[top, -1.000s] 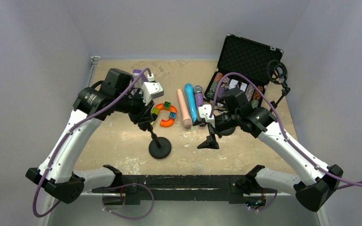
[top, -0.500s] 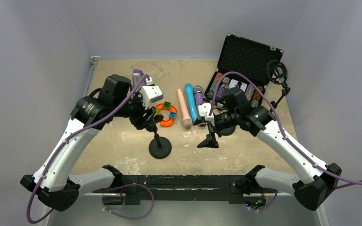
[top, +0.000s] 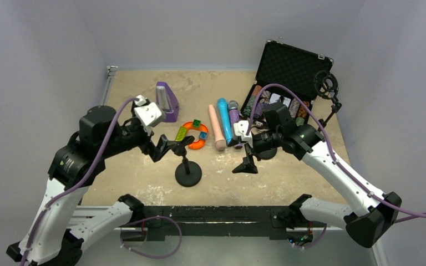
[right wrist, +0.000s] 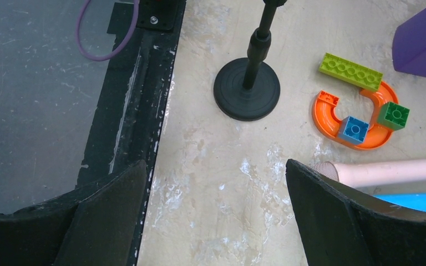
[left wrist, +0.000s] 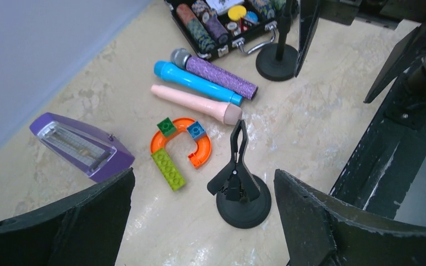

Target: Attach the microphones to the stand

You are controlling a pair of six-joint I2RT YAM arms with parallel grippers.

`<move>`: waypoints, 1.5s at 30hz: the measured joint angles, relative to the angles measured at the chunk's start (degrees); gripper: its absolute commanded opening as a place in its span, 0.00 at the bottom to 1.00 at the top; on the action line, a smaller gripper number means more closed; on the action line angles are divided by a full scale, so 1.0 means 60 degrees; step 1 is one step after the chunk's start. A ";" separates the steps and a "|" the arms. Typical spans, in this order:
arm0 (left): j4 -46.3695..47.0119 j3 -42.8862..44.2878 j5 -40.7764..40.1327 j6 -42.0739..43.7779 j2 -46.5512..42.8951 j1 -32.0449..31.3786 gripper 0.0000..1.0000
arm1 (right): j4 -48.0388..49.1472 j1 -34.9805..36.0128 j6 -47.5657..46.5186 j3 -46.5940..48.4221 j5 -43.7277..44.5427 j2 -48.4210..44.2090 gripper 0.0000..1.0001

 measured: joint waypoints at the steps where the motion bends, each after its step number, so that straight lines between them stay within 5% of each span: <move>1: 0.0138 -0.0066 -0.0066 -0.0080 -0.0204 0.0000 0.99 | 0.0000 0.0000 0.0000 0.0000 0.0000 0.0000 0.99; 18: 0.1446 -0.2473 -0.1770 -0.1738 -0.3683 0.0000 0.99 | -0.0270 -0.0036 0.0007 0.0095 0.0022 0.0004 0.98; 30: 0.1424 -0.3938 -0.3330 -0.2200 -0.5588 0.0000 0.99 | -0.0882 -0.0051 0.0062 0.1577 0.0576 0.0401 0.97; 45: 0.1654 -0.5774 -0.4215 -0.2291 -0.6364 0.0000 0.99 | -0.1082 -0.0051 0.1282 0.3122 0.1807 0.1967 0.93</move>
